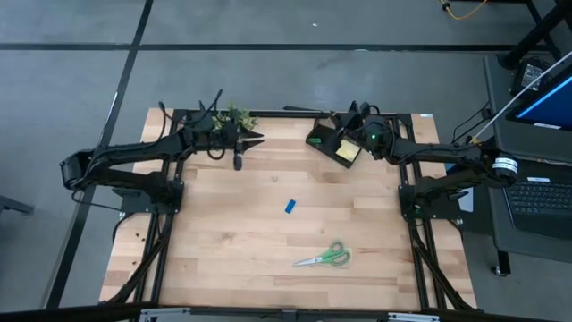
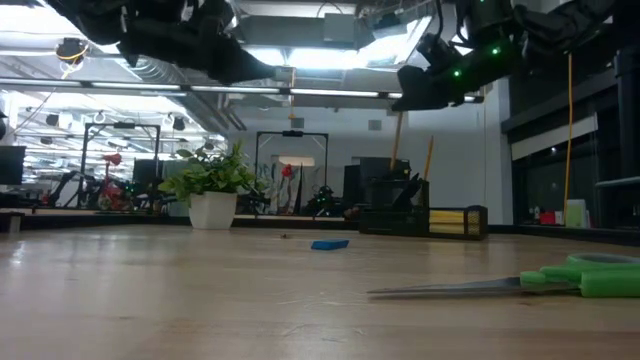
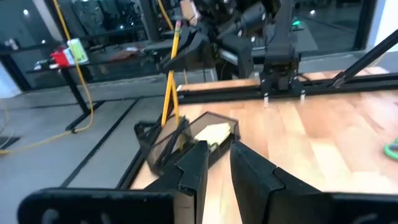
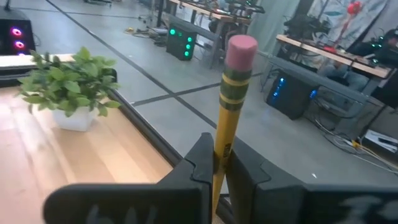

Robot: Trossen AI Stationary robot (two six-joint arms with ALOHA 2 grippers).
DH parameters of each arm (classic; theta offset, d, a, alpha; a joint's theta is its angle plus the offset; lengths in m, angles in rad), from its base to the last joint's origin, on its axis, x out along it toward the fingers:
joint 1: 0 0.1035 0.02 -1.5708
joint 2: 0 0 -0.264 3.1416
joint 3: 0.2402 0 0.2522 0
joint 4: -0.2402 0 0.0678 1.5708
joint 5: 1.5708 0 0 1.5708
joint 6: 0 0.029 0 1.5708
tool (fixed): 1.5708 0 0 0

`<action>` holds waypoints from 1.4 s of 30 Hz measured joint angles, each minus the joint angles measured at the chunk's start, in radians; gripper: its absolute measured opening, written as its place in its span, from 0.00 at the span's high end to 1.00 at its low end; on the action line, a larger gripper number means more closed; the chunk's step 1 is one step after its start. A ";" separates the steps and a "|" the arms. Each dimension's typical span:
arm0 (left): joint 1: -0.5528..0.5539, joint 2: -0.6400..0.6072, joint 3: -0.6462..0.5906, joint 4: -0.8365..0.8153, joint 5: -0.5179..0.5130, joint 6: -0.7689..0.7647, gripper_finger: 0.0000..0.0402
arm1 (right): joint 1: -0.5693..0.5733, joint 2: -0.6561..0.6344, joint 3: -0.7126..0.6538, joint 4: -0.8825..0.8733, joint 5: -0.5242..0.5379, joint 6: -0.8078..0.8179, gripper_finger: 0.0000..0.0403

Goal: Pick and place office supplies into organizer
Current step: Put the yellow pencil into the black desk organizer

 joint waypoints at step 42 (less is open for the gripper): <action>-0.007 0.019 -0.007 -0.010 0.003 -0.042 0.84 | -0.093 0.194 0.001 0.097 -0.102 0.048 0.80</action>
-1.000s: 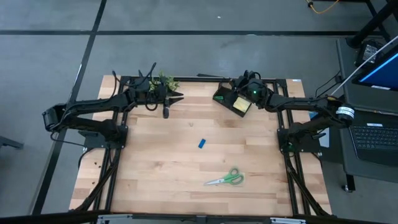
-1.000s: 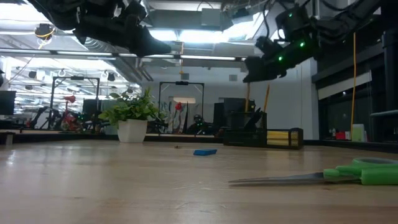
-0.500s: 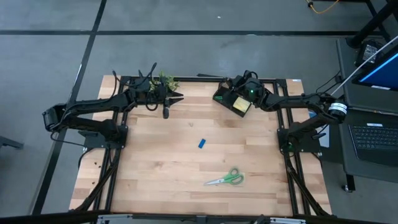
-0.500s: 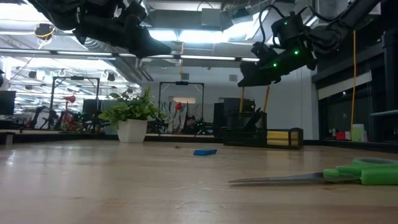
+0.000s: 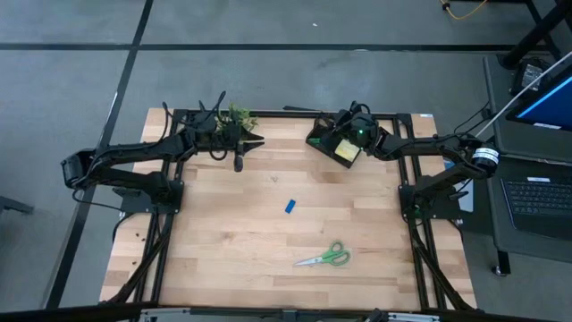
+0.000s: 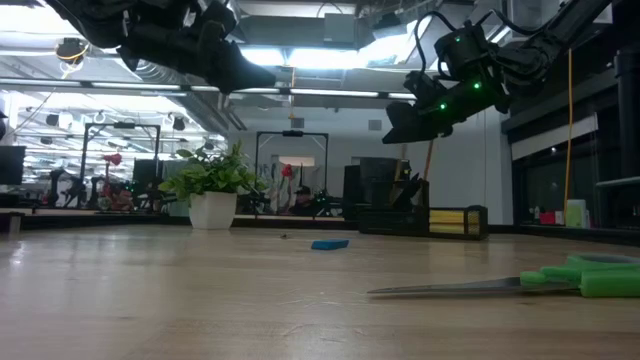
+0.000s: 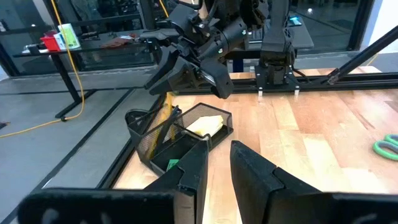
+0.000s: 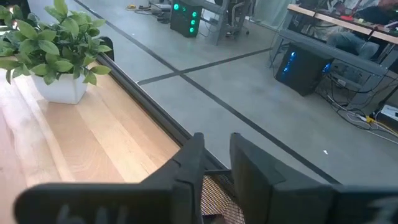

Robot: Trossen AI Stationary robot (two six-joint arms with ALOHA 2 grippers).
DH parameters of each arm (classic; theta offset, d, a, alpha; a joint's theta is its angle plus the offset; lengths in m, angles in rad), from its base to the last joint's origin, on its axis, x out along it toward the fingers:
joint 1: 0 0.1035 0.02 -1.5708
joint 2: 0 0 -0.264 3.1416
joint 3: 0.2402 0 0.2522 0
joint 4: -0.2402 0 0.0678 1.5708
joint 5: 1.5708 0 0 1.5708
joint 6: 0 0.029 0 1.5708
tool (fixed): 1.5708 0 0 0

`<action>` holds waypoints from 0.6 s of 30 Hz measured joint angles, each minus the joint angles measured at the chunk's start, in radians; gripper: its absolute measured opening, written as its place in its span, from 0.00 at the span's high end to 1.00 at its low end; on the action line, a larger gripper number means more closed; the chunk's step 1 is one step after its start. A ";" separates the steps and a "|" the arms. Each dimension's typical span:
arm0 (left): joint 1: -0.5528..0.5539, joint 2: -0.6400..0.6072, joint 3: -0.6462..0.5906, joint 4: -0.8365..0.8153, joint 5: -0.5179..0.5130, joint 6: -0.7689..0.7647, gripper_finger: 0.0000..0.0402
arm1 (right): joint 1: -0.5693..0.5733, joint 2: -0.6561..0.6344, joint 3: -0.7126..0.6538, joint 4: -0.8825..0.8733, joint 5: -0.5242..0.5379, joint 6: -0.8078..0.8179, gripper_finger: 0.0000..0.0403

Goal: Pick and place office supplies into organizer
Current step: Put the yellow pencil into the black desk organizer, then put the brown binder clip into the black desk organizer

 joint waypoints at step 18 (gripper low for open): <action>-0.066 0.000 0.000 -0.040 0.006 -0.018 0.84 | 0.089 -0.138 -0.001 0.044 -0.050 -0.031 0.79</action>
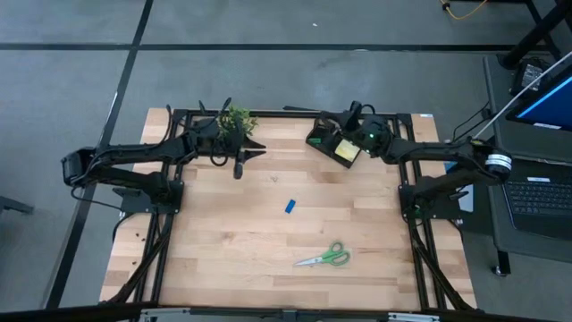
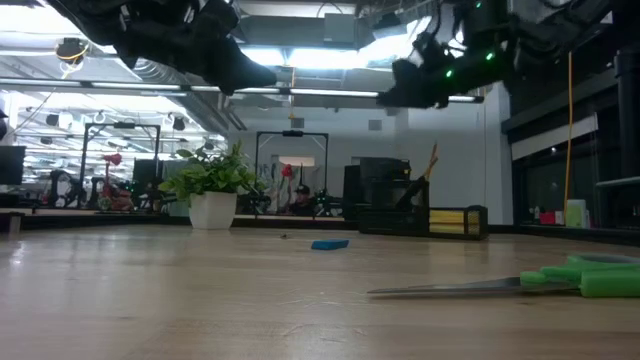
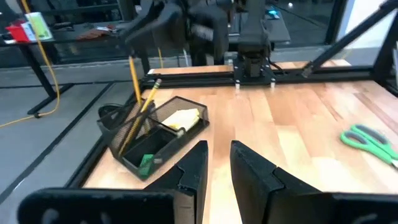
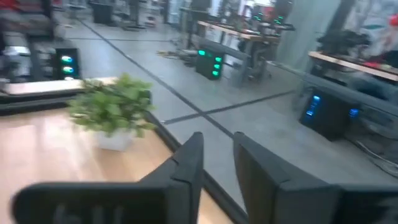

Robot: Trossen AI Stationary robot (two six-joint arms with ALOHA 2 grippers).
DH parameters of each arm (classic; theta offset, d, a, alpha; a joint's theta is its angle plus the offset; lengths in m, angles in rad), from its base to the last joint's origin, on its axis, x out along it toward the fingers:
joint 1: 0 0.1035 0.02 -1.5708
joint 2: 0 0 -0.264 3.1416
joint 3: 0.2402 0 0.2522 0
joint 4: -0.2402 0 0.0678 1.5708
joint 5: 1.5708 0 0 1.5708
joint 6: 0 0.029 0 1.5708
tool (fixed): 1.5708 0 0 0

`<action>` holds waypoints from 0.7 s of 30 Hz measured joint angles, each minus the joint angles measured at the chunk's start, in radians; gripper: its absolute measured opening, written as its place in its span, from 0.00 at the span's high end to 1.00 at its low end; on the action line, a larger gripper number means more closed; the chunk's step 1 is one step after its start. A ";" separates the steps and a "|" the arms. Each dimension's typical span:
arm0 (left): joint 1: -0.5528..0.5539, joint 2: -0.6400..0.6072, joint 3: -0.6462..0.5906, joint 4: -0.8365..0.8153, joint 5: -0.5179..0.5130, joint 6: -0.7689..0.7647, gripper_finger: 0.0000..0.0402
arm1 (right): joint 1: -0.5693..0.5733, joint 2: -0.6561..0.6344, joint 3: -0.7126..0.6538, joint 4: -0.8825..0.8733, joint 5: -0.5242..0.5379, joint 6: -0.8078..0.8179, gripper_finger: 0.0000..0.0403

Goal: Pick and place office supplies into organizer
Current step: Put the brown binder clip into the black desk organizer

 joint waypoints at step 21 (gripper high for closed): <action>-0.127 0.242 0.063 -0.151 -0.245 0.145 0.85 | 0.197 -0.304 0.000 -0.353 -0.030 0.060 0.99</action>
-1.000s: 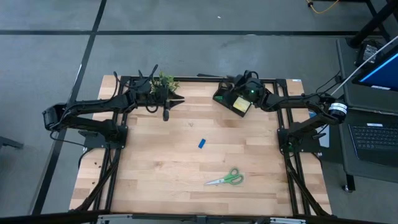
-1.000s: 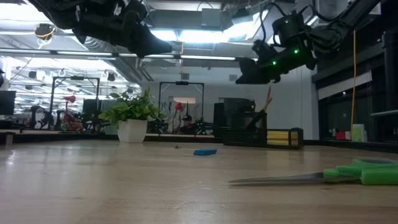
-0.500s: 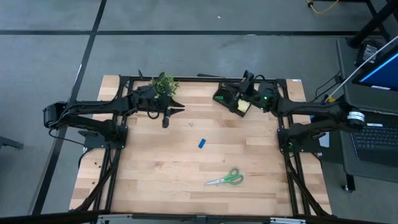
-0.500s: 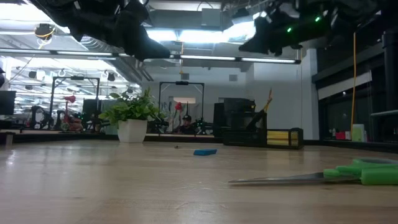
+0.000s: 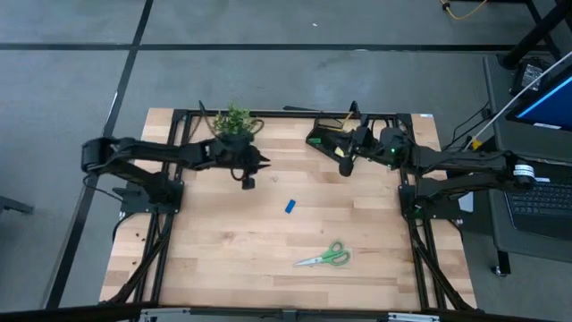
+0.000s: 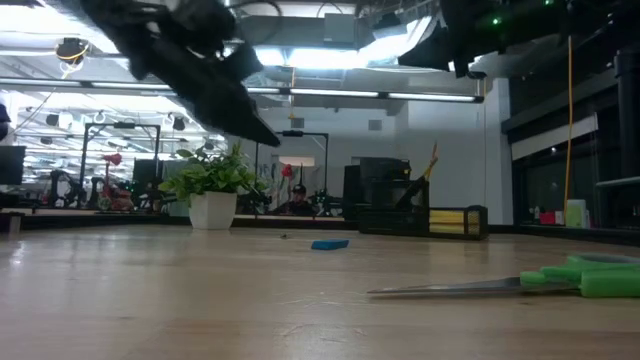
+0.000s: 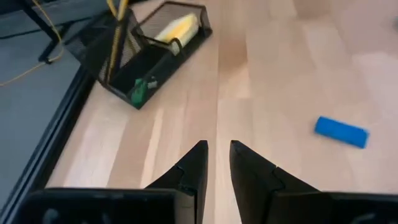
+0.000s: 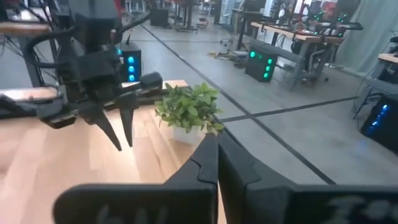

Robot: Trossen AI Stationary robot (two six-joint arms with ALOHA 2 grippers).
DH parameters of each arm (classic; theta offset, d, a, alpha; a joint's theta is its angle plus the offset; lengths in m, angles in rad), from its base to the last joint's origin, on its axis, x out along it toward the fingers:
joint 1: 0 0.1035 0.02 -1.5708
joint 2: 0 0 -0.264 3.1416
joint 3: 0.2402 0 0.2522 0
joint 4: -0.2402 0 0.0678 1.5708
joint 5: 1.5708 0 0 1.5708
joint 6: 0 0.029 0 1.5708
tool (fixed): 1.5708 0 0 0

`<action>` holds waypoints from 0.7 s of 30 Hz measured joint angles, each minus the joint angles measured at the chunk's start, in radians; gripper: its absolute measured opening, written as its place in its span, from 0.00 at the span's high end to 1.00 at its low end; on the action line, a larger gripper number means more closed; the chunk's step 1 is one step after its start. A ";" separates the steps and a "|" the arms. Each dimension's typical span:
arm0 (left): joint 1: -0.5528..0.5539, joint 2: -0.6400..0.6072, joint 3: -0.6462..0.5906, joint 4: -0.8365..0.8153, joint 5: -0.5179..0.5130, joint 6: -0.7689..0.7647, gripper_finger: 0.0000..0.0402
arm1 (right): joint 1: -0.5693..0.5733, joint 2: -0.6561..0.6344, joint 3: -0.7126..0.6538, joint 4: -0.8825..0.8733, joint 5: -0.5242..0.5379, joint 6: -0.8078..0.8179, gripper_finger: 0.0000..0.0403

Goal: Pick and place office supplies into organizer
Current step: Put the brown binder clip into the black desk organizer

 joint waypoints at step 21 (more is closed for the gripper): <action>0.043 0.308 0.268 -0.343 0.067 0.207 0.84 | -0.027 0.005 0.000 -0.070 -0.160 -0.059 0.98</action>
